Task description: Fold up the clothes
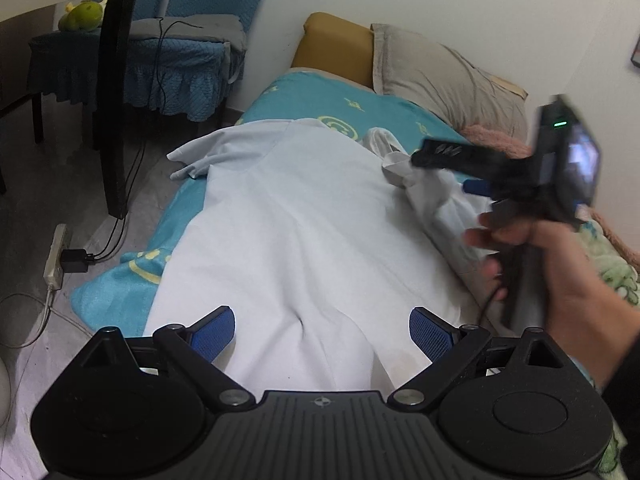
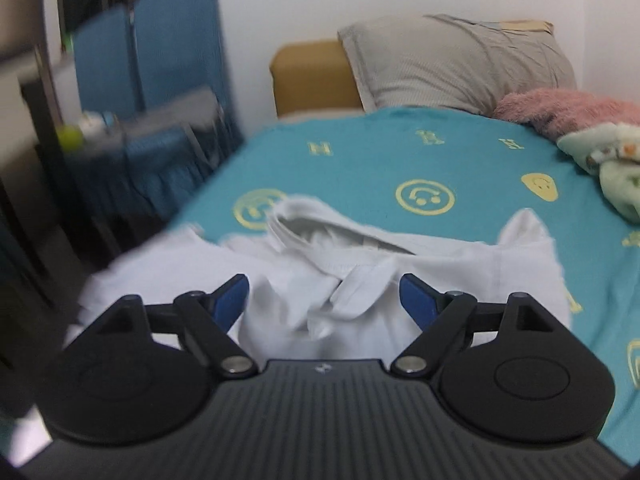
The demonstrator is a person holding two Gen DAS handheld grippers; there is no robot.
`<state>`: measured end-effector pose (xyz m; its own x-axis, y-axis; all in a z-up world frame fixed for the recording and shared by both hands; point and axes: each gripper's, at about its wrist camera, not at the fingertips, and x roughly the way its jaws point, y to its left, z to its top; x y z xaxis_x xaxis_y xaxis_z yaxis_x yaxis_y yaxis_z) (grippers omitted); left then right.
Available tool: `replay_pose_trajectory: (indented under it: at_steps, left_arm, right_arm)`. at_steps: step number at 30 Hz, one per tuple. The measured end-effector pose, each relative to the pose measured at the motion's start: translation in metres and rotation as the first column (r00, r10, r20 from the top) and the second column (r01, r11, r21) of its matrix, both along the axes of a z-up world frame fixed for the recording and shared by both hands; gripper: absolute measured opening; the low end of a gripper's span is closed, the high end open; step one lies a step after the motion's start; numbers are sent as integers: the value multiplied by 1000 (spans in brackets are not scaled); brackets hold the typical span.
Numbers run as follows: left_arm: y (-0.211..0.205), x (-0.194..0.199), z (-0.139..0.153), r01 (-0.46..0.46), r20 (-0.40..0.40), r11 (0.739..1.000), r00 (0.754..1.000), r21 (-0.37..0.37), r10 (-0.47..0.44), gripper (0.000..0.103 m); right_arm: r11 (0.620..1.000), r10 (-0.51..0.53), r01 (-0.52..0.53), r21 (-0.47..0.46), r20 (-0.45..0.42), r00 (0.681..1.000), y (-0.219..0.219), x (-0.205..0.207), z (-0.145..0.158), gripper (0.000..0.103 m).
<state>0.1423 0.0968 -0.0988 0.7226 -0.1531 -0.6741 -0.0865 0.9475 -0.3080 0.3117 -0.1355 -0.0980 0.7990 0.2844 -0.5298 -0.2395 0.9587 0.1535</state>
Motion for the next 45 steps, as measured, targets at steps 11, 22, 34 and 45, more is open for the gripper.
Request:
replay_pose_trajectory:
  at_steps: [11,22,34,45]
  left_arm:
    - [-44,-27,2,209,-18,978,978,5,-209,87]
    - [-128,-82,1,523,-61,843,844,-125,-532,63]
    - [-200,-93,-52,633,-163,745,728,-211,-665,43]
    - [-187,-99,-34,629,-104,738,740,-246,-665,1]
  right_arm:
    - [942,-140,167,293,-112,984,-123,-181,80,84]
    - [870,-238,273,410,-136,962,-186,-285,79,84]
    - [884,-220,266,384,-160,962,-183,-281,64,84]
    - [895,-213,257,364,-157,964,-175,-278,62,84]
